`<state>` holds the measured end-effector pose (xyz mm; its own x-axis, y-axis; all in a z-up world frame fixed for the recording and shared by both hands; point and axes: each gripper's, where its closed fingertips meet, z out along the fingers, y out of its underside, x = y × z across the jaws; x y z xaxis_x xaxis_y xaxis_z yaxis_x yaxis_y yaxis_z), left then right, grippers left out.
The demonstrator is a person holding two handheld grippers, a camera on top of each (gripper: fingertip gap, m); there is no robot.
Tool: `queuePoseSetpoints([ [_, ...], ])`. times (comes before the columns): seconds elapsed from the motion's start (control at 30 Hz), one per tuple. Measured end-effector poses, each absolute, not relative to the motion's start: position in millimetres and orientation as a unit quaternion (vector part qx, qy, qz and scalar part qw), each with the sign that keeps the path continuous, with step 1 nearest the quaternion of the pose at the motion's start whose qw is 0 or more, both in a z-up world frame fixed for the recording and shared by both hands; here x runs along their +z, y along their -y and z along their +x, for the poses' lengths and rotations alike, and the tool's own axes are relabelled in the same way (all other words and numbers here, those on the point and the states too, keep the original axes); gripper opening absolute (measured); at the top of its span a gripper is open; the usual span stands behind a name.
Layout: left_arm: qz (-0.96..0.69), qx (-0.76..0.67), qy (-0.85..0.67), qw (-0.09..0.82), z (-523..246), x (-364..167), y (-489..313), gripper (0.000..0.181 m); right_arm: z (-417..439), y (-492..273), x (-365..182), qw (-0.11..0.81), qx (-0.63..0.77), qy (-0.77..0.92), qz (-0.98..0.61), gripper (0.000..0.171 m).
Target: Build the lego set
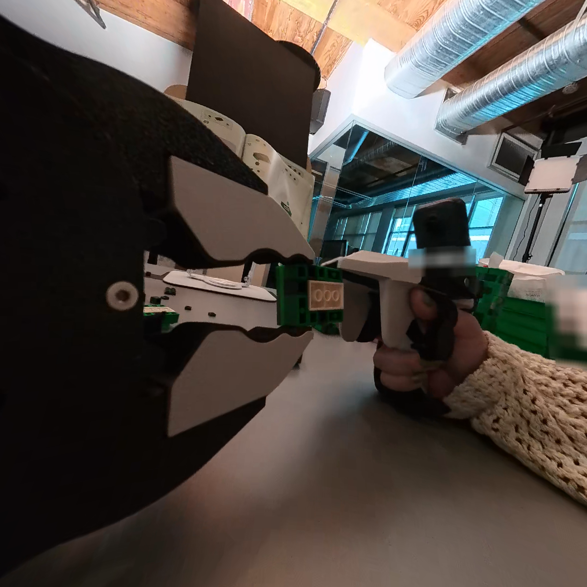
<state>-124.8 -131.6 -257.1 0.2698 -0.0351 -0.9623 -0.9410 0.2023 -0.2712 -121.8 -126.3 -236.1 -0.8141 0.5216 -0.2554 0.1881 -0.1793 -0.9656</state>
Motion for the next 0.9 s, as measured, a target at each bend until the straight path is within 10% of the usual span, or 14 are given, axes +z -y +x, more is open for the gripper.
queuePoseSetpoints([
  [0.9, -0.518, 0.348, -0.486, 0.611, -122, -260, 135, 0.035, -120, 130, -248, 0.098, 0.682, 0.666, -0.285, 0.01],
])
